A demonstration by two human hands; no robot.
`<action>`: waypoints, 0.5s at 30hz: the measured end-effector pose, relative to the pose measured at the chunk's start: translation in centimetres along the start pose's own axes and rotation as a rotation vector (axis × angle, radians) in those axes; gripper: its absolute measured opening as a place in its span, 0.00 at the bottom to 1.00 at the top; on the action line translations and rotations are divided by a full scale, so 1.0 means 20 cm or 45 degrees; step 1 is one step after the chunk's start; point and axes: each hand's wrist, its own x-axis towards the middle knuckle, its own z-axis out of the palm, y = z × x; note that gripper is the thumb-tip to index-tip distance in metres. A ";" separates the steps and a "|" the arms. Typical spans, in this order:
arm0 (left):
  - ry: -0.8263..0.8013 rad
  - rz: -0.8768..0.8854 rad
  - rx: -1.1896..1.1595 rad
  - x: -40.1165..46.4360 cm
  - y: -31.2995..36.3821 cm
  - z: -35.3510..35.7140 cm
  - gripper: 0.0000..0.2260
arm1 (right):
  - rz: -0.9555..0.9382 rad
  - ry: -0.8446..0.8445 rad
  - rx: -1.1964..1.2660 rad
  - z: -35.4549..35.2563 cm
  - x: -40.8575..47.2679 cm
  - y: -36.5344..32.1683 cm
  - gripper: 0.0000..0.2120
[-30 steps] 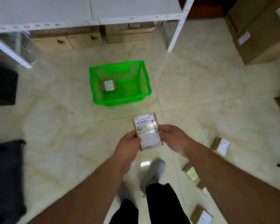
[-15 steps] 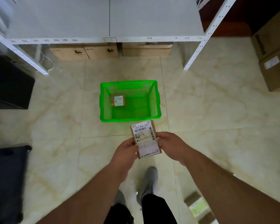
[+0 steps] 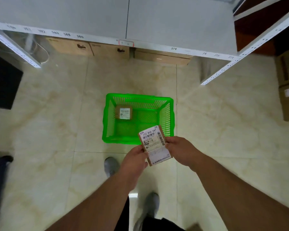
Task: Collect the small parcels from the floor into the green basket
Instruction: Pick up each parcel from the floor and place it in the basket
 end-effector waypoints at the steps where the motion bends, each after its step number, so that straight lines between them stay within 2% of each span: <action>1: 0.003 -0.023 -0.018 0.07 0.04 -0.01 0.16 | 0.005 0.000 0.003 0.00 0.08 -0.02 0.18; 6: -0.021 -0.121 -0.103 0.47 0.12 -0.04 0.14 | 0.016 -0.026 -0.025 -0.02 0.49 -0.07 0.17; 11: -0.012 -0.158 -0.156 0.89 0.14 -0.01 0.12 | -0.021 -0.104 -0.304 -0.04 0.99 -0.04 0.16; 15: 0.010 -0.226 -0.325 1.27 0.09 0.02 0.11 | -0.102 -0.122 -0.512 -0.01 1.42 0.01 0.17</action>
